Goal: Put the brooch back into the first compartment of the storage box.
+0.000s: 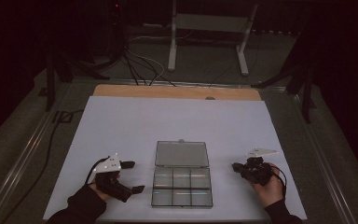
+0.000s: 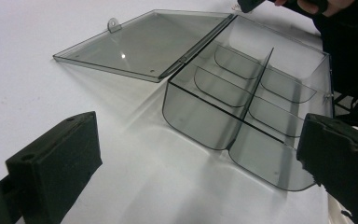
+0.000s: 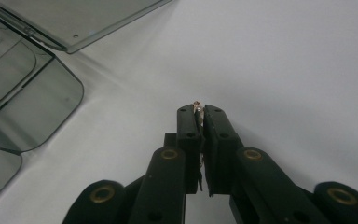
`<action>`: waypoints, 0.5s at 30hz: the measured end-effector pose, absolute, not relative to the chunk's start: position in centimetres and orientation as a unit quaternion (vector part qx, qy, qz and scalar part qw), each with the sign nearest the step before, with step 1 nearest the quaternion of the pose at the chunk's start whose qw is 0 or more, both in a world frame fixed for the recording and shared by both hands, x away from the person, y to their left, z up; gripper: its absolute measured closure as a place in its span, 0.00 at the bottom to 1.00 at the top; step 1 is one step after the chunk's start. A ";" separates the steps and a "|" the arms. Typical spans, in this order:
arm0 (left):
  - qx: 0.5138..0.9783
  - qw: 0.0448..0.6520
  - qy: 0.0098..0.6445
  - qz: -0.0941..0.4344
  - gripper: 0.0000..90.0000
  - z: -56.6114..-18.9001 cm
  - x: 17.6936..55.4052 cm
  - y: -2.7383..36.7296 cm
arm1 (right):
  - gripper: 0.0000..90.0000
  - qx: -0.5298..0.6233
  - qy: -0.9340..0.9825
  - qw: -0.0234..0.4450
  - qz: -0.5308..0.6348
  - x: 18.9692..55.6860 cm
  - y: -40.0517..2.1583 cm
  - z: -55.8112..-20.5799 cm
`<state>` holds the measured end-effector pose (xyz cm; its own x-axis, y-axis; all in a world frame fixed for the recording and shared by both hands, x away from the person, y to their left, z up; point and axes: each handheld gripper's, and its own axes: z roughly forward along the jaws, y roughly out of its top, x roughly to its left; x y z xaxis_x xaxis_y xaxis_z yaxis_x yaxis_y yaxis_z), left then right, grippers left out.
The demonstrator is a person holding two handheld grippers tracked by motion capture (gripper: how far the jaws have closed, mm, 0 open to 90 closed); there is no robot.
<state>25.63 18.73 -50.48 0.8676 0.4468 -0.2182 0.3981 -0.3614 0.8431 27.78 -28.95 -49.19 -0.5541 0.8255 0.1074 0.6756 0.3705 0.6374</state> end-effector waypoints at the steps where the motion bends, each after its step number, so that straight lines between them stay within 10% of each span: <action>1: 0.825 0.503 0.255 0.025 0.01 -50.5 25.6 18.7 | 0.95 0.459 0.819 0.112 0.327 27.8 -28.9 -49.2; 15: 0.821 0.507 0.261 0.023 0.01 -50.3 25.8 19.0 | 0.95 0.440 0.820 0.107 0.351 27.7 -27.3 -47.8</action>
<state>25.82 18.95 -50.35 0.8622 0.4526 -0.2273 0.4060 -0.3492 0.8445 27.67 -27.32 -47.75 -0.5902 0.7962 0.1329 0.6457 0.3668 0.6697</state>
